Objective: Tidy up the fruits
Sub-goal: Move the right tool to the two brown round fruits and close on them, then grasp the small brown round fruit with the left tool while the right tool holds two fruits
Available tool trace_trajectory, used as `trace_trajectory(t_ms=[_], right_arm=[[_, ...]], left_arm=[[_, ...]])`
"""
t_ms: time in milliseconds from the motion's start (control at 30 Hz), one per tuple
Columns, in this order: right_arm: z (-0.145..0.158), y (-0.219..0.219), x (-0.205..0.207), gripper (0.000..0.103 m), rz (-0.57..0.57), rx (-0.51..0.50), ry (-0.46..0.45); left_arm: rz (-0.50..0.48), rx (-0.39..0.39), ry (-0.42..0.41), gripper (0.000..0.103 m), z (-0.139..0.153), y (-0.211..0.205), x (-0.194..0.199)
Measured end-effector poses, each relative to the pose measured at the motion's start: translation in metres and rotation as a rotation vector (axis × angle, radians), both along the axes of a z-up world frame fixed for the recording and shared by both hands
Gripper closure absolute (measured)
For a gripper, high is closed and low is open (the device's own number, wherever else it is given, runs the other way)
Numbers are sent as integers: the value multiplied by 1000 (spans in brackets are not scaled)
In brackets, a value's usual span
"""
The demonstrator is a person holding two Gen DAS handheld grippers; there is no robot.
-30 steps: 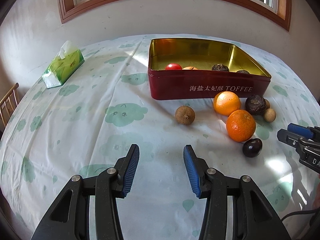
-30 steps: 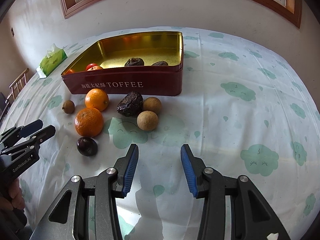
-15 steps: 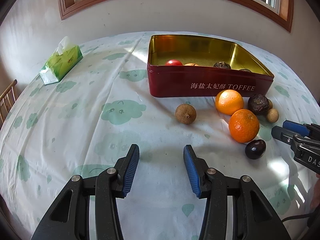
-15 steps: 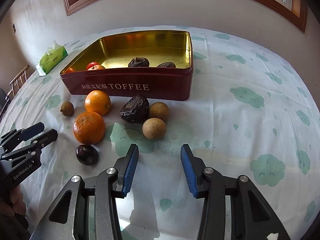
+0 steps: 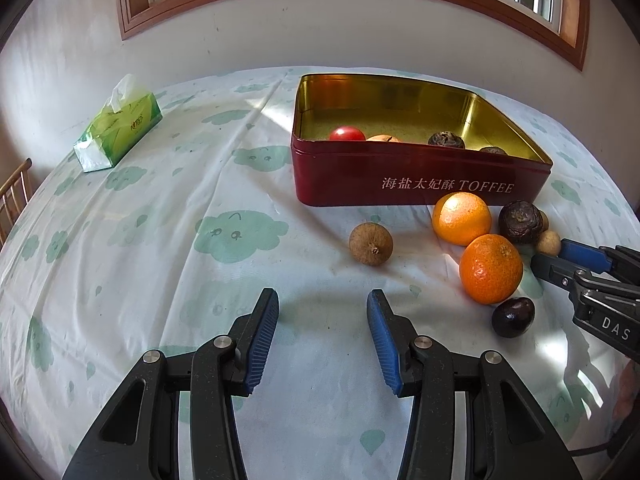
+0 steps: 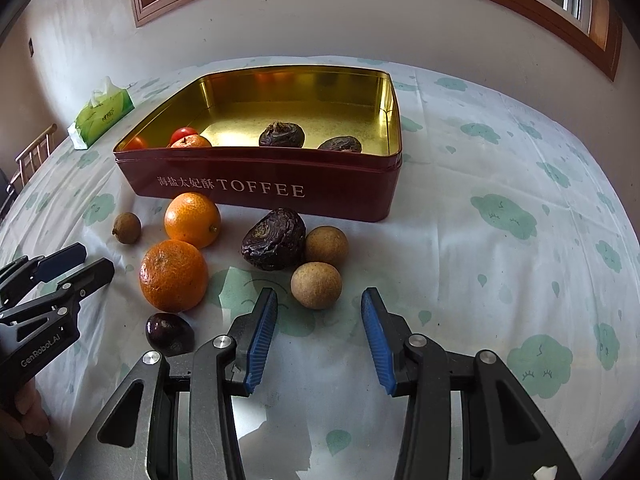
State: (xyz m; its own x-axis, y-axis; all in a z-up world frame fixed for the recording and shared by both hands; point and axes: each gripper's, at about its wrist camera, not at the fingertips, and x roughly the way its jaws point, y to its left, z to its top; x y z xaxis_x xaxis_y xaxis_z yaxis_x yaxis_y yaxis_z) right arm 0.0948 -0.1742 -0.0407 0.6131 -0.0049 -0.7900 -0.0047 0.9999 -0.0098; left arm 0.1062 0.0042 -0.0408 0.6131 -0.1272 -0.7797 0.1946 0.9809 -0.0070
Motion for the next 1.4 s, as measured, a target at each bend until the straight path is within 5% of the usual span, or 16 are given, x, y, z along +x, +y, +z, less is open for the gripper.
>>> trace_trajectory(t_ms=[367, 633, 1400], right_arm=[[-1, 1, 12, 62, -3, -14, -16], [-1, -2, 18, 73, -13, -19, -37], [-1, -27, -3, 74, -56, 2, -46]], left_arm=[[2, -15, 5, 55, -1, -3, 12], [-6, -12, 5, 54, -2, -9, 19], [-41, -11, 5, 54, -2, -15, 17]])
